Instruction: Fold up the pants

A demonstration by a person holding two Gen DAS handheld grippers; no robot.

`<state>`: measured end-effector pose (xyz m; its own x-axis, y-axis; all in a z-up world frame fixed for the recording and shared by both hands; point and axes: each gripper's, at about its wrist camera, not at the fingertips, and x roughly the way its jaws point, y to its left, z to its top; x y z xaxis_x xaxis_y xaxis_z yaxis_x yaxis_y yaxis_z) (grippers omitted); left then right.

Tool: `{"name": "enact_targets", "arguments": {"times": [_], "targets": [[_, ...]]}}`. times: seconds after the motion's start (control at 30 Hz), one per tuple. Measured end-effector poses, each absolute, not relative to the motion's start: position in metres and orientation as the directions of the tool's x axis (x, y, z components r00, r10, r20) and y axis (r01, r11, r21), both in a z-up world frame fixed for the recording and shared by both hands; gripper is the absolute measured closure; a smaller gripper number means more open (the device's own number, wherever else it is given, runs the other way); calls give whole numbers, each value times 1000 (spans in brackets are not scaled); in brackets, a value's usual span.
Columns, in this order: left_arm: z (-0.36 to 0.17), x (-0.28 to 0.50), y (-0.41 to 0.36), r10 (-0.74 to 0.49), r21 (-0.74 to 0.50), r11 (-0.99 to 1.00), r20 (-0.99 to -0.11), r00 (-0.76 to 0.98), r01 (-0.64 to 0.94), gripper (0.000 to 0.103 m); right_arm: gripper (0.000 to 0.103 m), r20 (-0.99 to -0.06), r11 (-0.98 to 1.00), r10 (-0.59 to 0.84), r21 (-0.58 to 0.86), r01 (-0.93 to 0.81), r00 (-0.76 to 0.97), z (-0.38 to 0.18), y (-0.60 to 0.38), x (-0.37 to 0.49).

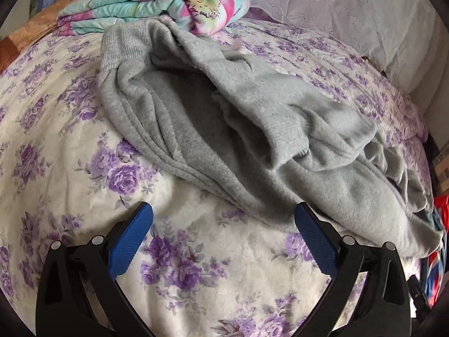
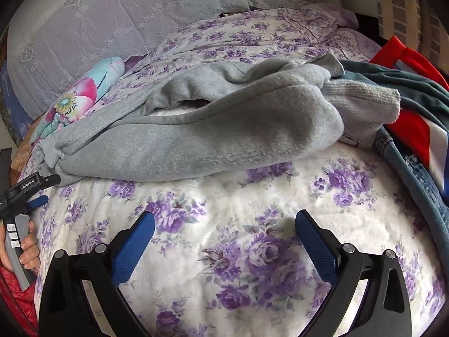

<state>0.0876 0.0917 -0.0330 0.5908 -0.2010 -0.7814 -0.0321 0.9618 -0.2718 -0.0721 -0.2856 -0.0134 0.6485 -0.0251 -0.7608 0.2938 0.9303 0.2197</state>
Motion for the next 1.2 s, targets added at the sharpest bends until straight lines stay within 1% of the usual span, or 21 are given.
{"name": "enact_targets", "arguments": {"times": [0.03, 0.17, 0.27, 0.4, 0.53, 0.63, 0.7, 0.83, 0.87, 0.9, 0.93, 0.97, 1.0, 1.1, 1.2], "targets": [[-30, 89, 91, -187, -259, 965, -777, 601, -34, 5, 3, -763, 931, -20, 221, 290, 646, -14, -287, -68], [-19, 92, 79, -64, -132, 989, -766, 640, -60, 5, 3, -754, 950, -36, 178, 257, 656, -8, -279, -50], [-11, 89, 73, 6, -62, 995, -737, 676, -77, 4, 3, -756, 962, -69, 122, 244, 651, -8, -268, -40], [-11, 84, 68, 52, -8, 997, -708, 704, -82, 4, 3, -789, 966, -73, 97, 241, 610, -17, -265, -33], [-10, 84, 66, 46, -8, 997, -706, 707, -73, 5, 3, -800, 955, -58, 131, 267, 597, -20, -274, -25], [-12, 86, 66, 12, -36, 998, -718, 696, -55, 4, 3, -795, 948, -43, 158, 275, 605, -20, -278, -10], [-15, 89, 66, -37, -78, 996, -731, 681, -30, 4, 3, -790, 945, -26, 180, 273, 613, -18, -280, 3], [-25, 102, 73, -168, -212, 977, -759, 629, 5, 4, 3, -750, 940, -5, 222, 258, 662, -12, -279, 16], [-29, 106, 76, -196, -245, 969, -764, 614, 3, 4, 5, -737, 944, -6, 219, 248, 676, -10, -277, 15], [-32, 111, 80, -224, -282, 959, -765, 603, -1, 4, 11, -726, 948, 0, 220, 232, 688, -8, -275, 13], [-34, 116, 85, -253, -320, 947, -762, 596, -6, 4, 14, -715, 949, 6, 223, 220, 699, -7, -275, 10], [-35, 119, 88, -278, -350, 937, -754, 595, -5, 4, 19, -705, 949, 10, 231, 216, 710, -5, -276, 6], [-34, 122, 91, -295, -370, 929, -744, 599, -2, 4, 26, -694, 946, 18, 245, 213, 720, -5, -277, 3], [-31, 124, 96, -318, -407, 913, -717, 620, -3, 4, 37, -678, 934, 45, 288, 209, 734, -5, -285, -5], [-25, 118, 116, -354, -499, 866, -660, 663, -34, 4, 43, -667, 919, 77, 335, 206, 741, -6, -292, -12]]}}
